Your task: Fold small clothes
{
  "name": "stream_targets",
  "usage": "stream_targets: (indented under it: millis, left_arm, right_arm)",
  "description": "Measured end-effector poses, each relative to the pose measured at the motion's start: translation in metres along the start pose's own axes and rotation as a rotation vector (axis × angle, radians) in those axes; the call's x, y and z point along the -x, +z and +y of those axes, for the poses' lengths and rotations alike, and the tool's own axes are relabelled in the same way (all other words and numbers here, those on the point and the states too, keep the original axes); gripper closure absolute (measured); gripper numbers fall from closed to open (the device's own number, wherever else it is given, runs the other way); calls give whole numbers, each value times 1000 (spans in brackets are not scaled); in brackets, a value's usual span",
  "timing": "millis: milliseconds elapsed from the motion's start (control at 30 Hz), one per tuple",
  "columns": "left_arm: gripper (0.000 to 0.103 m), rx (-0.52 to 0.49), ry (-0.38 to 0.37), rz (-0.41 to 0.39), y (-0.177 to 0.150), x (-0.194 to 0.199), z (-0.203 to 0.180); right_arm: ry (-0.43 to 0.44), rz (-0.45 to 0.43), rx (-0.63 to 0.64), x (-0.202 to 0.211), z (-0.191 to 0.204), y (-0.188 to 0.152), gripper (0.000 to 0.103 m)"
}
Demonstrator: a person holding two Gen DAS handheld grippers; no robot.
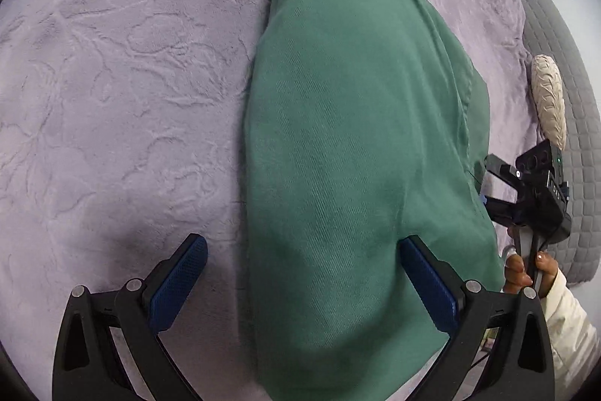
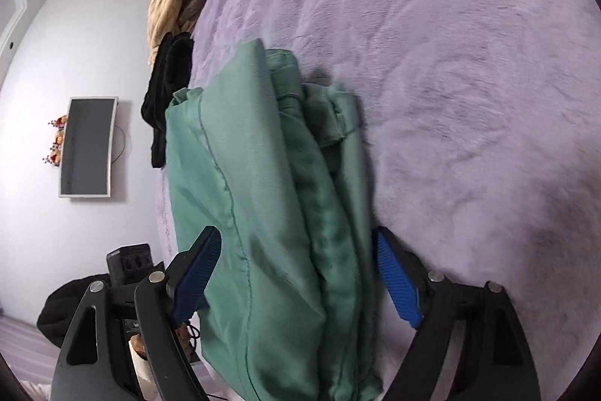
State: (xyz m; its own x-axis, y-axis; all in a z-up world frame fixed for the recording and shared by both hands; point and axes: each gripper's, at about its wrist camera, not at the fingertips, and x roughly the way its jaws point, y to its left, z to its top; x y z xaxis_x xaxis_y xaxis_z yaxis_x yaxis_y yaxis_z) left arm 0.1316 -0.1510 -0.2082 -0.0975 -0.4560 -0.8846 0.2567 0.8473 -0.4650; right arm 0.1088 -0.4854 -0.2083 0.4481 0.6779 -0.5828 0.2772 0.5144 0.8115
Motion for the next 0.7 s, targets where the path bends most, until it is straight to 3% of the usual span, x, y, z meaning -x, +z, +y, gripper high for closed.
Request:
stream_targets:
  millis: [133, 200, 233, 267, 300, 367, 467, 700]
  left_arm:
    - [0, -28, -7, 40, -7, -17, -19]
    - [0, -59, 33, 39, -8, -24, -31]
    - [2, -70, 58, 32, -10, -25, -35]
    - [12, -80, 74, 20, -9, -23, -38]
    - [17, -89, 83, 6, -12, -20, -40]
    - [38, -100, 77, -20, -17, -10, -40]
    - [54, -102, 22, -44, -20, 10, -37]
    - [56, -165, -54, -90, -43, 63, -43]
  right_arm:
    - [-6, -21, -50, -14, 1, 5, 18]
    - [-10, -30, -80, -13, 0, 3, 42]
    - [3, -23, -91, -12, -2, 1, 71]
    - [23, -28, -99, -10, -2, -1, 79]
    - [45, -33, -96, -7, 2, -4, 80]
    - [78, -44, -72, 1, 14, -10, 83]
    - [135, -63, -35, 11, 40, -20, 83]
    - [168, -87, 38, 22, 99, -68, 83]
